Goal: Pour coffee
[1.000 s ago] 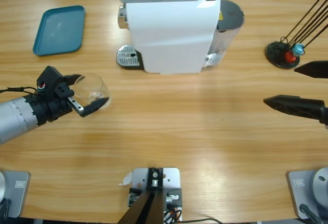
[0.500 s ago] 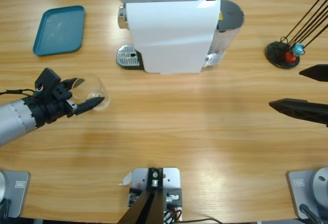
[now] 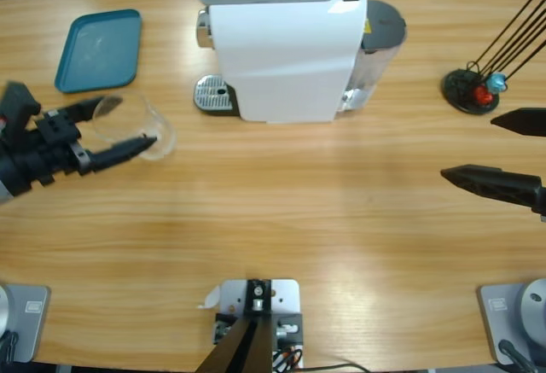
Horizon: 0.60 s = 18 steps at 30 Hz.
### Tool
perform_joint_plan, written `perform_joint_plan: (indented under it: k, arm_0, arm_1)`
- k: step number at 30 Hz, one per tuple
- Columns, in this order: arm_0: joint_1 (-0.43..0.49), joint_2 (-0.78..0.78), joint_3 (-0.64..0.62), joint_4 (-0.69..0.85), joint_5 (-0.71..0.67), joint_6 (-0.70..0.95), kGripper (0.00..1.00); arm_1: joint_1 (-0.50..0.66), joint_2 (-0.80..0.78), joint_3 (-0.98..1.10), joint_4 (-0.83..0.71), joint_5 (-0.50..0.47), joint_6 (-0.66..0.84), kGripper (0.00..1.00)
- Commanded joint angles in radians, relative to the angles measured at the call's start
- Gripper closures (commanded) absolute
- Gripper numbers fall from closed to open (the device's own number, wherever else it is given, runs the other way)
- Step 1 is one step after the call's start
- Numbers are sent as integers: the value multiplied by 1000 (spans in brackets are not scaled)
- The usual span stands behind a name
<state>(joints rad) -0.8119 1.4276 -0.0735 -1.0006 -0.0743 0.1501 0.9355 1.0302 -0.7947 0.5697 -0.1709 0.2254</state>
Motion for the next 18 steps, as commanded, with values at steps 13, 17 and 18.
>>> perform_joint_plan:
  k: [13,17,18]
  arm_0:
    - [398,198,-467,593,-474,379,1000]
    - [389,248,-610,784,-522,409,1000]
    - [387,267,-628,800,-522,415,1000]
  arm_1:
    - [8,41,54,-51,-36,-8,0]
    - [8,52,53,-55,-52,-12,0]
    - [8,50,49,-54,-81,-18,0]
